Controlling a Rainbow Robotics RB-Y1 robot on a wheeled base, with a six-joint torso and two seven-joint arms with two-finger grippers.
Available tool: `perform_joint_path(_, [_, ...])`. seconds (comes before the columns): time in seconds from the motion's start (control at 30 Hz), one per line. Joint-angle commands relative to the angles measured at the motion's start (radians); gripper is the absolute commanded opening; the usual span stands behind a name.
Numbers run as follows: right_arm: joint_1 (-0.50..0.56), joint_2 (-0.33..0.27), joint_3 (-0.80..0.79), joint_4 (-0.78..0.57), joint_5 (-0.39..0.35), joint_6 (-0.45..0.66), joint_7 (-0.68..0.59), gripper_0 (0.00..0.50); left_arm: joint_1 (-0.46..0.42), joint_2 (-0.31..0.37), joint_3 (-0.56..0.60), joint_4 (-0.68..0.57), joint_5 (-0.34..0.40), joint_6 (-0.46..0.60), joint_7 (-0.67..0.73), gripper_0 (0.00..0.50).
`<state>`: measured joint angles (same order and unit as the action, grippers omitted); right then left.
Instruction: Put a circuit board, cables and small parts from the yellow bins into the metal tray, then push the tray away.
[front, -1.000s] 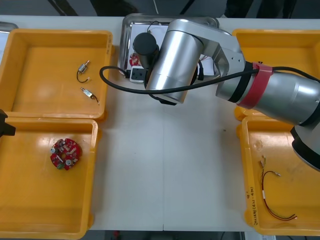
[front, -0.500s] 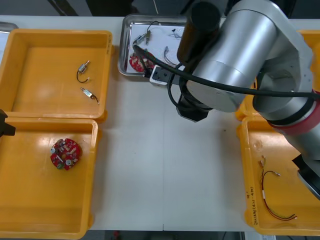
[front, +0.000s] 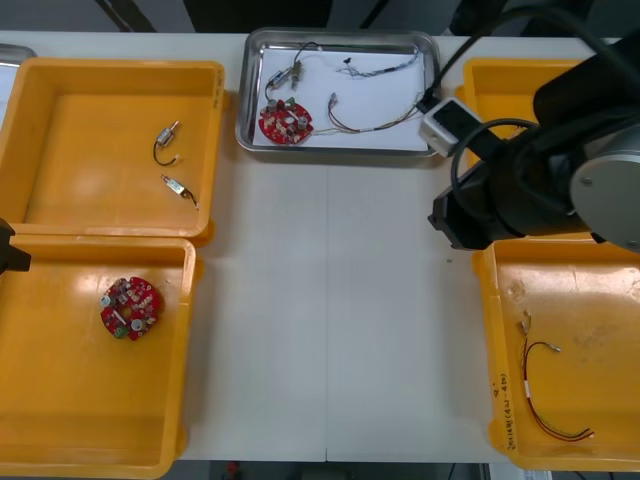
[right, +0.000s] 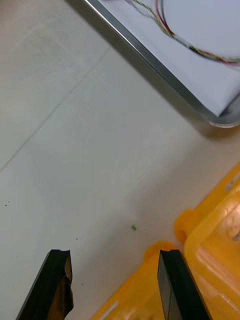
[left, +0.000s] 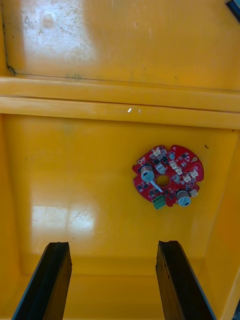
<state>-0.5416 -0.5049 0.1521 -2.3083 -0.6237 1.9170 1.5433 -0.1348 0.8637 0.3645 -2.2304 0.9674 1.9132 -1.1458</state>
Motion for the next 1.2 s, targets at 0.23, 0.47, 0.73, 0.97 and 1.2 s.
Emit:
perform_joint_path(0.23, [0.193,-0.135,-0.293,-0.092,-0.154,0.003,-0.155,0.5,0.02,0.041,0.034,-0.029,0.005,0.007,-0.103,0.5])
perform_joint_path(0.47, [0.318,-0.196,-0.488,-0.092,-0.24,0.003,-0.184,0.5,0.02,0.041,0.034,-0.029,0.005,0.007,-0.103,0.5])
perform_joint_path(0.73, [0.407,-0.268,-0.592,-0.062,-0.252,0.003,-0.186,0.5,0.02,0.041,0.034,-0.029,0.005,0.007,-0.103,0.5])
perform_joint_path(0.97, [0.413,-0.268,-0.611,0.021,-0.258,0.003,-0.19,0.5,0.02,0.041,0.034,-0.029,0.005,0.007,-0.103,0.5])
perform_joint_path(1.2, [0.413,-0.27,-0.606,0.139,-0.272,0.003,-0.196,0.5,0.02,0.041,0.034,-0.029,0.005,0.007,-0.103,0.5])
